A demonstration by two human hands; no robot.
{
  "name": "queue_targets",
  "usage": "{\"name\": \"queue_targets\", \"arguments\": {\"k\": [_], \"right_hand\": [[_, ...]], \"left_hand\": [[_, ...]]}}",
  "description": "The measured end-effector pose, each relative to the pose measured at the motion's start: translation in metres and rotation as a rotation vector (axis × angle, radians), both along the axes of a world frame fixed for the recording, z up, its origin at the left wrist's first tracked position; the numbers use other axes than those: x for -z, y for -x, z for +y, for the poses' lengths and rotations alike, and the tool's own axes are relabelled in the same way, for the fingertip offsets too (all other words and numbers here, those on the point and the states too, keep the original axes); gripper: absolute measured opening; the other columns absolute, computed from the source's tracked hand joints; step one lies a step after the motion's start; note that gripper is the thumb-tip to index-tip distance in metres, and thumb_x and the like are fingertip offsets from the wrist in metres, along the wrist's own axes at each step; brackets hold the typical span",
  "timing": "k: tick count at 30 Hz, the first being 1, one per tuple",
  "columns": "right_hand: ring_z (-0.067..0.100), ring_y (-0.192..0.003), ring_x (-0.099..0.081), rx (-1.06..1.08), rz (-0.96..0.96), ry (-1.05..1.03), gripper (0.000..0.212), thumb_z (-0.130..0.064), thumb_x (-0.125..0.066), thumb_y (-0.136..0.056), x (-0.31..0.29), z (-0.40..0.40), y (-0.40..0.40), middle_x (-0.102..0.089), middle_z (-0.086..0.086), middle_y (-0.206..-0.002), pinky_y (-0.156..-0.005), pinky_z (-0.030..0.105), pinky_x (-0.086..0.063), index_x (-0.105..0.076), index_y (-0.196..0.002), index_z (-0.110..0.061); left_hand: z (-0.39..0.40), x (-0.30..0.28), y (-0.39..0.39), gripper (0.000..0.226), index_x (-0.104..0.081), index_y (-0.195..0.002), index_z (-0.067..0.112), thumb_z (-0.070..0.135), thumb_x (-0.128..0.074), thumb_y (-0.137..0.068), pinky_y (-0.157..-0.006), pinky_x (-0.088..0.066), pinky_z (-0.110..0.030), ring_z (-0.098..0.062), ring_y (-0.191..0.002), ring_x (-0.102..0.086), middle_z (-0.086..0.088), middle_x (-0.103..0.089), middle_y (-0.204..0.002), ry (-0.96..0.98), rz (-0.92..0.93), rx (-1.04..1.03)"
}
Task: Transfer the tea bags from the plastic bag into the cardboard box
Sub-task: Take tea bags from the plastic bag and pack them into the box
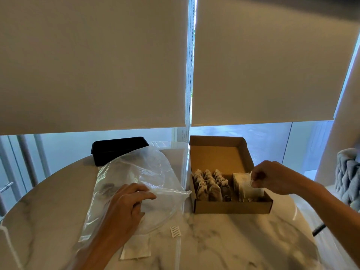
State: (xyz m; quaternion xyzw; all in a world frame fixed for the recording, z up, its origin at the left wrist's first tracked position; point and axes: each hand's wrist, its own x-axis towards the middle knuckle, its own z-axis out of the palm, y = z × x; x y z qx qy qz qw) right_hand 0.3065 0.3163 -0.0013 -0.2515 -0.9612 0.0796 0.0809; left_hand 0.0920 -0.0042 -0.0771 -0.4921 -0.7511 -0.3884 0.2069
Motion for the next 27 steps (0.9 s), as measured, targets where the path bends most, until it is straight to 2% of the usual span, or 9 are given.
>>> {"name": "queue_targets", "arguments": {"k": [5,8,10,12,14,19,24,27], "right_hand": [[0.012,-0.076,-0.061,0.041,-0.057,-0.074,0.013,-0.020,-0.067,-0.086,0.018,0.011,0.004,-0.062,-0.007,-0.087,-0.070,0.017,-0.050,-0.058,-0.082,-0.029],[0.011,-0.078,-0.059,0.046,-0.052,-0.114,0.010,-0.019,-0.064,-0.087,0.023,0.017,0.003,-0.062,-0.005,-0.092,-0.074,0.018,-0.051,-0.060,-0.086,-0.028],[0.011,-0.079,-0.058,0.047,-0.055,-0.099,0.009,-0.017,-0.064,-0.088,0.024,0.019,0.004,-0.061,-0.005,-0.093,-0.075,0.017,-0.050,-0.065,-0.093,-0.024],[0.009,-0.080,-0.057,0.051,-0.056,-0.078,0.012,-0.014,-0.064,-0.088,0.023,0.019,0.004,-0.059,-0.006,-0.093,-0.076,0.015,-0.049,-0.068,-0.098,-0.021],[0.006,-0.079,-0.054,0.040,-0.046,-0.074,0.015,-0.012,-0.064,-0.087,0.021,0.019,0.002,-0.056,-0.010,-0.091,-0.076,0.013,-0.048,-0.066,-0.095,-0.025],[0.003,-0.075,-0.051,0.005,-0.009,-0.072,0.020,-0.012,-0.069,-0.084,0.014,0.018,0.000,-0.051,-0.017,-0.085,-0.063,0.007,-0.037,-0.059,-0.088,-0.029],[0.002,-0.080,-0.051,-0.038,0.140,-0.020,0.019,-0.013,-0.073,-0.081,0.013,0.008,0.003,-0.051,-0.020,-0.087,-0.067,0.009,-0.038,-0.064,-0.086,-0.029],[0.002,-0.095,-0.048,-0.136,0.045,-0.044,0.020,-0.016,-0.072,-0.081,0.020,0.002,0.011,-0.050,-0.021,-0.098,-0.075,0.007,-0.036,-0.071,-0.096,-0.030]], "left_hand": [[0.001,0.003,0.004,0.038,-0.074,-0.083,0.032,0.005,-0.053,-0.066,-0.082,-0.034,-0.003,0.003,-0.091,-0.052,0.026,-0.060,-0.094,0.001,-0.014,0.009],[0.002,0.004,0.004,0.034,-0.074,-0.081,0.032,0.014,-0.047,-0.070,-0.080,-0.032,-0.001,0.006,-0.089,-0.052,0.028,-0.060,-0.093,-0.021,0.001,0.032],[0.003,0.004,0.005,0.035,-0.074,-0.079,0.031,0.017,-0.043,-0.071,-0.079,-0.033,-0.001,0.006,-0.087,-0.053,0.027,-0.061,-0.091,-0.032,0.015,0.035],[0.004,0.005,0.005,0.036,-0.075,-0.078,0.031,0.008,-0.049,-0.070,-0.079,-0.033,-0.001,0.005,-0.087,-0.053,0.027,-0.061,-0.090,-0.032,0.015,0.030],[0.004,0.005,0.006,0.039,-0.075,-0.078,0.030,0.002,-0.051,-0.067,-0.080,-0.033,-0.001,0.006,-0.090,-0.053,0.028,-0.061,-0.091,-0.032,0.005,0.026],[0.003,0.005,0.006,0.038,-0.075,-0.077,0.031,0.002,-0.053,-0.066,-0.080,-0.033,0.000,0.010,-0.095,-0.051,0.029,-0.059,-0.097,-0.031,-0.005,0.025],[-0.002,-0.004,0.002,0.033,-0.075,-0.069,0.031,0.005,-0.056,-0.065,-0.079,-0.030,0.004,0.015,-0.098,-0.046,0.019,-0.063,-0.089,-0.038,0.018,0.007],[-0.004,-0.007,0.001,0.034,-0.074,-0.066,0.033,0.004,-0.056,-0.066,-0.078,-0.029,0.006,0.018,-0.097,-0.045,0.018,-0.063,-0.089,-0.044,0.010,0.006]]}}
